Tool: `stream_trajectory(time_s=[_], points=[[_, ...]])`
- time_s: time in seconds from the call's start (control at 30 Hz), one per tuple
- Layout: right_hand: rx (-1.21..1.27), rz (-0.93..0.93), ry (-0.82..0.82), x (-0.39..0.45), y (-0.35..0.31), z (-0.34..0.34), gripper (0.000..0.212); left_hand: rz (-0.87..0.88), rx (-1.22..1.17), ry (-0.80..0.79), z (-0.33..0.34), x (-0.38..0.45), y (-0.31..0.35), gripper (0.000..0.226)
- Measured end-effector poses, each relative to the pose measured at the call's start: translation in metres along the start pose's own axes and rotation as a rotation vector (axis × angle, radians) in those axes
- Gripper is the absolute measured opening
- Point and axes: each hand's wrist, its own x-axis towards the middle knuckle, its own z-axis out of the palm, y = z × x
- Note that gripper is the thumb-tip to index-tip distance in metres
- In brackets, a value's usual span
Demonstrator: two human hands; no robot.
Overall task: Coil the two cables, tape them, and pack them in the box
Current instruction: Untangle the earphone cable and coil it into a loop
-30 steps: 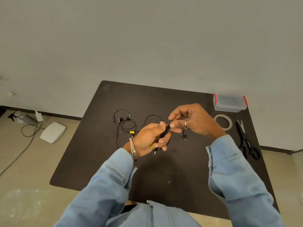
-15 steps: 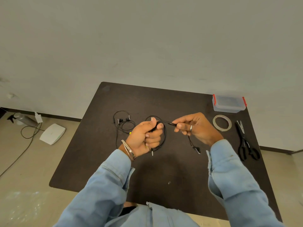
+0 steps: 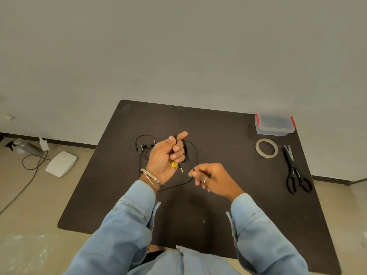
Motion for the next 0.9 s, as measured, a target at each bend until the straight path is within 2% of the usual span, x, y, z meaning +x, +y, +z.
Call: stream_trajectory(time_s=[0.1,0.2,0.4,0.5,0.57,0.7,0.8,0.9], points=[[-0.207,-0.100,-0.134,-0.005,-0.016,0.007,0.018,0.105,0.223,0.100,-0.005,0.001,-0.005,0.032],[-0.402,-0.177,-0.237,-0.005,-0.034,0.004,0.018,0.155,0.467,0.124,-0.012,0.002,-0.013,0.033],[-0.683,-0.283,-0.181,0.009,-0.058,-0.027,0.014,0.019,0.698,0.016,-0.007,0.001,-0.026,0.026],[-0.713,-0.277,-0.167,0.019,-0.069,-0.046,0.012,-0.106,0.701,-0.171,-0.001,-0.005,-0.032,0.031],[-0.628,-0.226,-0.202,0.022,-0.074,-0.057,0.010,-0.177,0.604,-0.243,0.000,-0.010,-0.034,0.032],[-0.343,-0.140,-0.216,0.025,-0.069,-0.077,0.009,-0.304,0.374,-0.285,-0.002,-0.014,-0.037,0.038],[-0.174,-0.124,-0.238,0.028,-0.064,-0.085,0.013,-0.419,0.320,-0.374,-0.004,-0.014,-0.038,0.044],[-0.074,-0.112,-0.260,0.031,-0.052,-0.082,0.014,-0.451,0.263,-0.422,-0.001,-0.014,-0.042,0.037]])
